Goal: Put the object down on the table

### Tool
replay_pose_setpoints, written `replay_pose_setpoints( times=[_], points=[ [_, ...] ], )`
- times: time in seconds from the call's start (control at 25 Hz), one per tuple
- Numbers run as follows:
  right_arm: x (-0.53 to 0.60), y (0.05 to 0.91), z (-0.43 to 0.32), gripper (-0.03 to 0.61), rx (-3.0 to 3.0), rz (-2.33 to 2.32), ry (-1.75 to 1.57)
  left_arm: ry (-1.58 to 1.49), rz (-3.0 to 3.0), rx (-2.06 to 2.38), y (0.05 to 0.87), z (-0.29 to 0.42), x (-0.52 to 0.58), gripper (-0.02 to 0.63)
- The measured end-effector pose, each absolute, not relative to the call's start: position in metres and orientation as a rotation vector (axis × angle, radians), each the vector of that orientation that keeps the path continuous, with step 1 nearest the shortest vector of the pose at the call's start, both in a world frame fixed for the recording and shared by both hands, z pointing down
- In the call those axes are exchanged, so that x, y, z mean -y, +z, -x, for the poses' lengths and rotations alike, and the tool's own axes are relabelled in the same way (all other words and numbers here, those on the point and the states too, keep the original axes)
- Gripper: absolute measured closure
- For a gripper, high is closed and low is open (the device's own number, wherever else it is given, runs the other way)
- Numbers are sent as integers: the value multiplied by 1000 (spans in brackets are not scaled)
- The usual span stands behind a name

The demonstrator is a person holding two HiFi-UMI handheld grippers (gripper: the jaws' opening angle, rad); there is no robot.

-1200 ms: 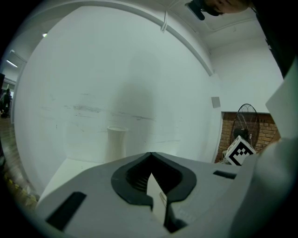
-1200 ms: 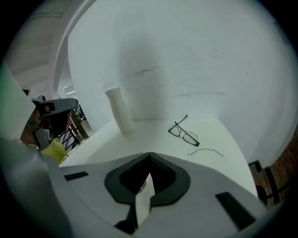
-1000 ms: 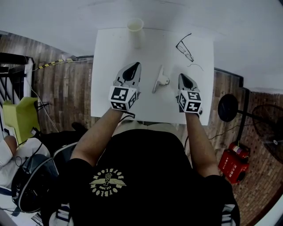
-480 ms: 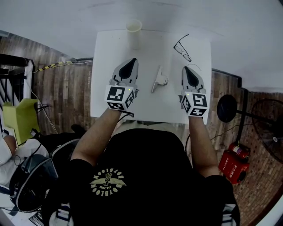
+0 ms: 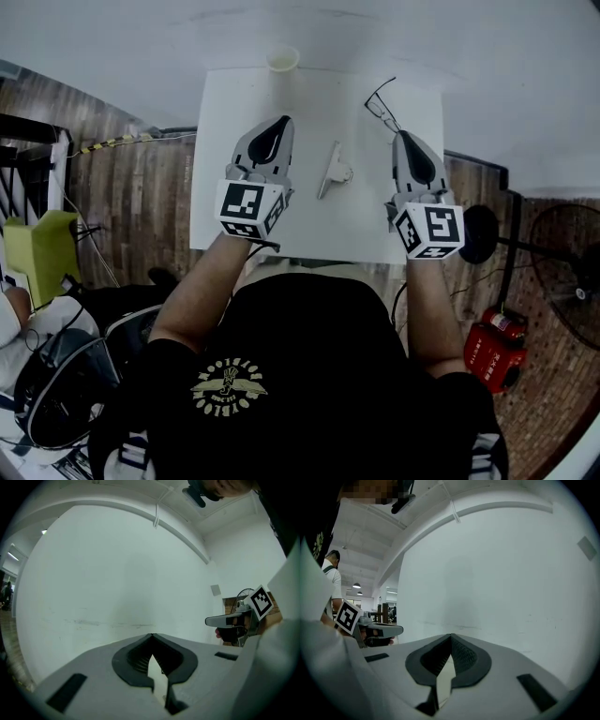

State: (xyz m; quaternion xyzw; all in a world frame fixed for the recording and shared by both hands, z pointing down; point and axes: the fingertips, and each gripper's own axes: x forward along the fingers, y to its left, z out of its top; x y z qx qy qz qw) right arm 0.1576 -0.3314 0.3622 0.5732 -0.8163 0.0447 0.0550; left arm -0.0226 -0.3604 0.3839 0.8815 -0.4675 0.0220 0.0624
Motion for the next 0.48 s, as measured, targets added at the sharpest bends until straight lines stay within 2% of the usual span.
replay_pose_setpoints(
  times=[0.48],
  points=[
    [323, 301, -150, 581, 2515, -1716, -47, 12, -2714, 1455, 343, 27, 356, 607]
  ],
)
